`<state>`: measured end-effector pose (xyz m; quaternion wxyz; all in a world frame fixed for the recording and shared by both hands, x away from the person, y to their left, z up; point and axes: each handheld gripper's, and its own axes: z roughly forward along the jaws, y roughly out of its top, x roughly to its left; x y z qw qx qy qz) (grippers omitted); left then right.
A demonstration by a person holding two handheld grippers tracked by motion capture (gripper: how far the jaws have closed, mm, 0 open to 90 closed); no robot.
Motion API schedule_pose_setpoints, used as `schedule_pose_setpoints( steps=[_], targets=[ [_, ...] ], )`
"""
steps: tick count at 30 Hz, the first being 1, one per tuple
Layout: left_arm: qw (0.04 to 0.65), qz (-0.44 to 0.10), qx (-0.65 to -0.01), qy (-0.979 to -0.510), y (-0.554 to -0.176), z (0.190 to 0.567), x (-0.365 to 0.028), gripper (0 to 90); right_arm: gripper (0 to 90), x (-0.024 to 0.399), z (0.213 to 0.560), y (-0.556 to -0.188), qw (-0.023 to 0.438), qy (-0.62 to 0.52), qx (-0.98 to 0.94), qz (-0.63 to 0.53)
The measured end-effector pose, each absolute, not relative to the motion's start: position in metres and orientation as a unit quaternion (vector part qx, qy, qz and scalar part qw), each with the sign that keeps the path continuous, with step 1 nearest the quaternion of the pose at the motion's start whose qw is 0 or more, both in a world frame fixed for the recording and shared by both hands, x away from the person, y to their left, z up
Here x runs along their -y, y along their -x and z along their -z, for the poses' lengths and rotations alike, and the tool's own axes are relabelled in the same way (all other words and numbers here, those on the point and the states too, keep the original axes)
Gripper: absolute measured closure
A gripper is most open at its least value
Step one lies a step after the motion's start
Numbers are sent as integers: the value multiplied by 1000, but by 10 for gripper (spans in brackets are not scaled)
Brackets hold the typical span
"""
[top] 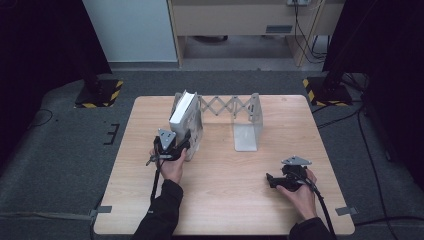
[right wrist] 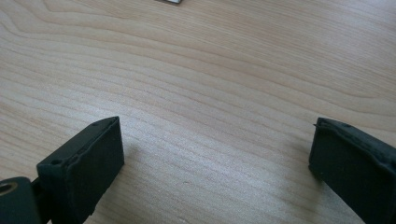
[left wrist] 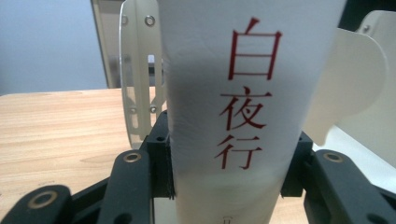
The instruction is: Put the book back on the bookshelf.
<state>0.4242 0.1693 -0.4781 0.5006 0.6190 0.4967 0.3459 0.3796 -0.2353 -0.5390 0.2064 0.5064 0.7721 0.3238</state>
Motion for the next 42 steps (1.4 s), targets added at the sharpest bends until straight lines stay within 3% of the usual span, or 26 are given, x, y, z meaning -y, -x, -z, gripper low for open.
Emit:
schedule_pose_setpoints(
  steps=[7,13,19,42],
  targets=[
    [498,-349,-499,-617,-435,478,-166,507,35,235,539,-380,206,-503,-775,-324],
    [526,-285,-489,-635,-427,479,-180,437,35,235,539,-379,205,-503,-774,-325],
    [503,-271,-476,-669,-412,483,-189,492,35,235,539,-379,204,-501,-775,-326],
    [487,-316,-512,-633,-428,488,-160,509,35,234,539,-380,204,-499,-777,-325]
  ],
)
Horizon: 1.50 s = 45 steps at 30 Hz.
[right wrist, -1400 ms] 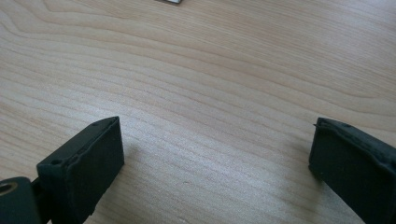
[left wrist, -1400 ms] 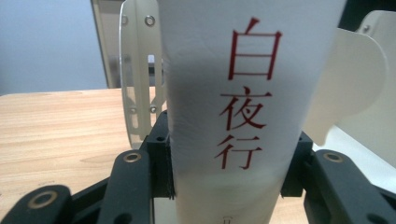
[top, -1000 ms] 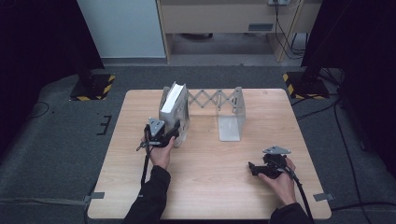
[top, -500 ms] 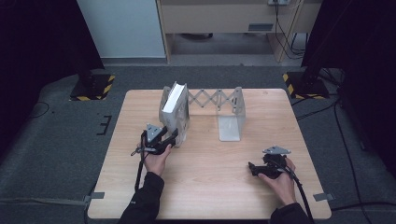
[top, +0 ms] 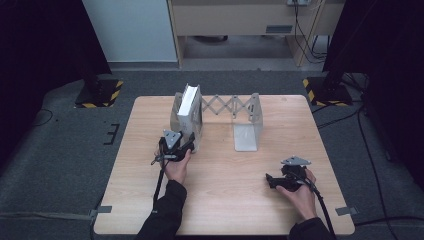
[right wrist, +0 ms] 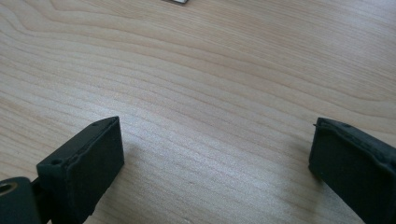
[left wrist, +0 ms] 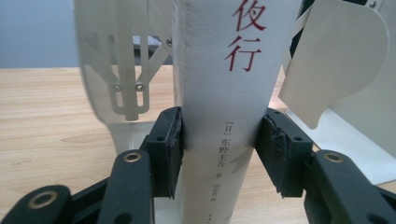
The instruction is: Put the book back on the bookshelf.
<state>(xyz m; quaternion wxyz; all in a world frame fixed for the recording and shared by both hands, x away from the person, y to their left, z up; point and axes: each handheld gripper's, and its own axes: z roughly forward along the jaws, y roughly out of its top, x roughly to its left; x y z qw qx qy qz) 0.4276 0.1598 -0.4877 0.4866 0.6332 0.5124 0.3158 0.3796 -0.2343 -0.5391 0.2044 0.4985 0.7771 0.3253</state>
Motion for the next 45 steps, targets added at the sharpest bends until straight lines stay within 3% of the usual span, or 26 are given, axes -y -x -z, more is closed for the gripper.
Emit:
schedule_pose_setpoints(
  steps=[15,24,34,45],
  targets=[
    [481,-290,-530,-635,-437,483,-142,477,35,233,539,-380,203,-496,-779,-327],
    [497,-268,-502,-655,-436,484,-148,456,35,233,539,-380,203,-495,-779,-328],
    [521,-196,-461,-691,-396,481,-183,383,35,233,539,-380,203,-494,-779,-328],
    [469,-167,-470,-729,-355,505,-219,328,40,233,539,-379,205,-493,-780,-327]
  ],
)
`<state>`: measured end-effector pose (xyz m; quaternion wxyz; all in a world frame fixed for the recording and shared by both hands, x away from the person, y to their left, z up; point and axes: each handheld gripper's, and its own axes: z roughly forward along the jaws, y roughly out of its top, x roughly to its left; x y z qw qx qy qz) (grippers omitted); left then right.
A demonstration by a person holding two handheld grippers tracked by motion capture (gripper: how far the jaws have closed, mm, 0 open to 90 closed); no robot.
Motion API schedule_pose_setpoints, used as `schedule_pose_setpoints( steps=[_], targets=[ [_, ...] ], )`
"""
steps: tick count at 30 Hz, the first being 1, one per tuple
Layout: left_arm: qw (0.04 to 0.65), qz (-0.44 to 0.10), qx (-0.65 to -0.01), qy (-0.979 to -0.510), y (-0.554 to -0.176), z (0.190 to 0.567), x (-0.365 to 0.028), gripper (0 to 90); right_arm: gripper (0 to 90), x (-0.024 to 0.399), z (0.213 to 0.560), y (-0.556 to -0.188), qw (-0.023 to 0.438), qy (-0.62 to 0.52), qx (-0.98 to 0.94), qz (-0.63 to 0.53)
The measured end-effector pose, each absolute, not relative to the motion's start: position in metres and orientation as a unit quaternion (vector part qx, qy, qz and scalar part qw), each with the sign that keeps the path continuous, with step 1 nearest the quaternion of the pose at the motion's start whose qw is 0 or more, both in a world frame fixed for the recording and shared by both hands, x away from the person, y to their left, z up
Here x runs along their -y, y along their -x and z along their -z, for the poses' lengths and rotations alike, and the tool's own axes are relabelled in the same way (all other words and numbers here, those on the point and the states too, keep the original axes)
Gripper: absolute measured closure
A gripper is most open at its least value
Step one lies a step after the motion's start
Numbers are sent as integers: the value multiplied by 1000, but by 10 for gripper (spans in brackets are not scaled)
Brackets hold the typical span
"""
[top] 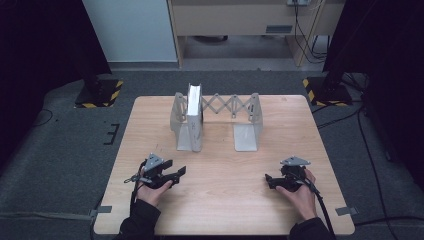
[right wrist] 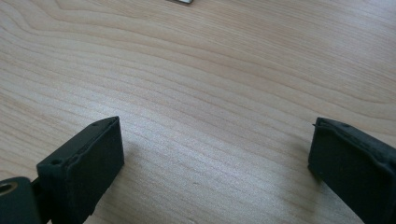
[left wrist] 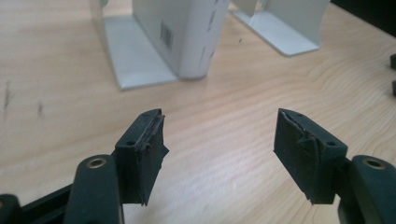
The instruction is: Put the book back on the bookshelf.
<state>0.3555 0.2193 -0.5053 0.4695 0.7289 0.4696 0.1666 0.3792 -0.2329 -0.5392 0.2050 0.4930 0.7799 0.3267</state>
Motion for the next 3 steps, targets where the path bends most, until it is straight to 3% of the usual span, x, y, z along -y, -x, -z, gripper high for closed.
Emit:
schedule_pose_setpoints(
  steps=[3],
  targets=[
    [451,-167,-474,-738,-349,512,-228,310,47,233,539,-379,206,-491,-781,-326]
  ],
)
